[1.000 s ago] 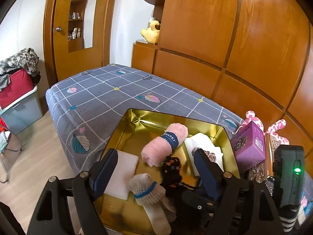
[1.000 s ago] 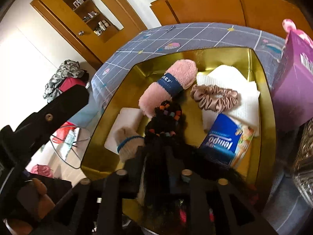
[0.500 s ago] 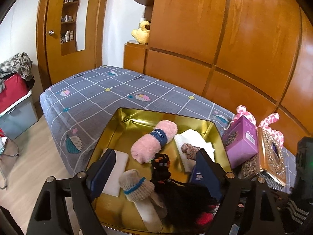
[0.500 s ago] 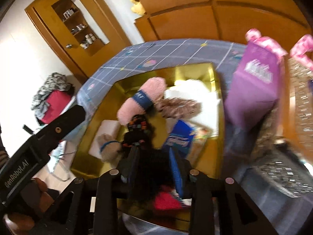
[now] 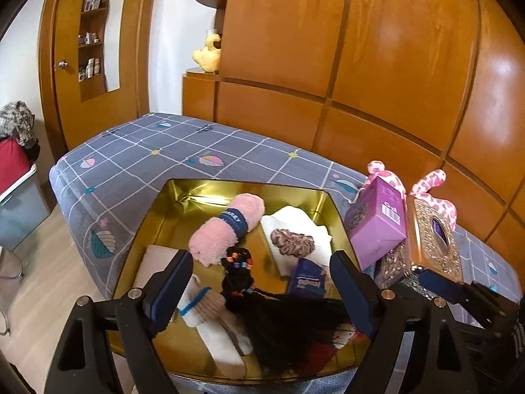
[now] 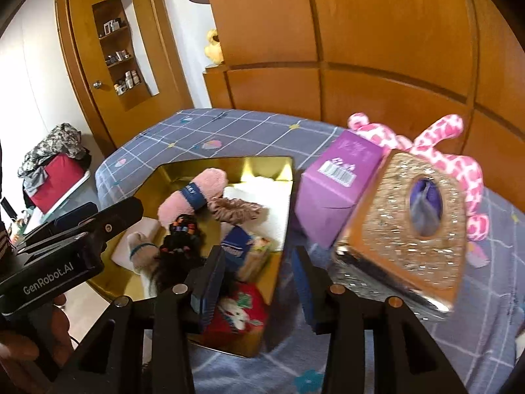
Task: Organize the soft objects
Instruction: 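Move both tools back from the tray toward the remaining items on the bed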
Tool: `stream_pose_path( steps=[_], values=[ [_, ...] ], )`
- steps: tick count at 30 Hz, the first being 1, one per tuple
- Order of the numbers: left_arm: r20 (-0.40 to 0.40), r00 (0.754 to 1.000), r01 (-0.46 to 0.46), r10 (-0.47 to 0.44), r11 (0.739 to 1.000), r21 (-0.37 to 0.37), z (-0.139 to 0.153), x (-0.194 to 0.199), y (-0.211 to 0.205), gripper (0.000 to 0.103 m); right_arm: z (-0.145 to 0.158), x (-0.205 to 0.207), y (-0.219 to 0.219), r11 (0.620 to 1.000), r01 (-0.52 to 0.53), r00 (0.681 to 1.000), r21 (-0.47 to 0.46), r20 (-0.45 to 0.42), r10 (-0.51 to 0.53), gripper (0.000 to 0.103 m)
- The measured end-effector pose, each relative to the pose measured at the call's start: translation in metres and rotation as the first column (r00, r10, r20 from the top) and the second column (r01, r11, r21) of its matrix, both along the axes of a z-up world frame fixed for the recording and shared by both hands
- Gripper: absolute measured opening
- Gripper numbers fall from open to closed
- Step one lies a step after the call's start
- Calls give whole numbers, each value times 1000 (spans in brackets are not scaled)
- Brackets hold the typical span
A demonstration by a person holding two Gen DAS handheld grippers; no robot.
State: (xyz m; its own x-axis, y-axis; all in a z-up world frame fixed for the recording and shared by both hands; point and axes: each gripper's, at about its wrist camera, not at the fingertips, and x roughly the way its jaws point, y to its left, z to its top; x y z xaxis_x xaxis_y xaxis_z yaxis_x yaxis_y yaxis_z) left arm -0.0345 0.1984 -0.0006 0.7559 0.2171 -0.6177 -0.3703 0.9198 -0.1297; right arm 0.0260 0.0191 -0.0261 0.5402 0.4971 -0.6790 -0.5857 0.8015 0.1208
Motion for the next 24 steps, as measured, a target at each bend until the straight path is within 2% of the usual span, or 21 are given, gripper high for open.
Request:
stream_pose_path(
  steps=[2, 10, 16, 21, 24],
  values=[
    [-2, 1000, 15, -15, 1000, 6, 0, 1, -5, 86, 0, -2, -7, 1000, 9, 1000, -5, 14, -9, 56],
    [-16, 994, 104, -104, 994, 13, -2, 6, -28, 86, -3, 4, -57, 992, 126, 992, 11, -5, -126, 56],
    [-25, 972, 233, -233, 972, 21, -2, 11, -58, 86, -6, 15, -106, 966, 257, 966, 18, -21, -257, 56],
    [-35, 944, 329, -328, 944, 19, -1, 15, -83, 86, -12, 29, -169, 915, 404, 912, -10, -70, -403, 56],
    [-41, 921, 388, -387, 921, 22, 1, 21, -103, 86, -12, 37, -222, 857, 515, 851, -5, -114, -512, 56]
  ],
)
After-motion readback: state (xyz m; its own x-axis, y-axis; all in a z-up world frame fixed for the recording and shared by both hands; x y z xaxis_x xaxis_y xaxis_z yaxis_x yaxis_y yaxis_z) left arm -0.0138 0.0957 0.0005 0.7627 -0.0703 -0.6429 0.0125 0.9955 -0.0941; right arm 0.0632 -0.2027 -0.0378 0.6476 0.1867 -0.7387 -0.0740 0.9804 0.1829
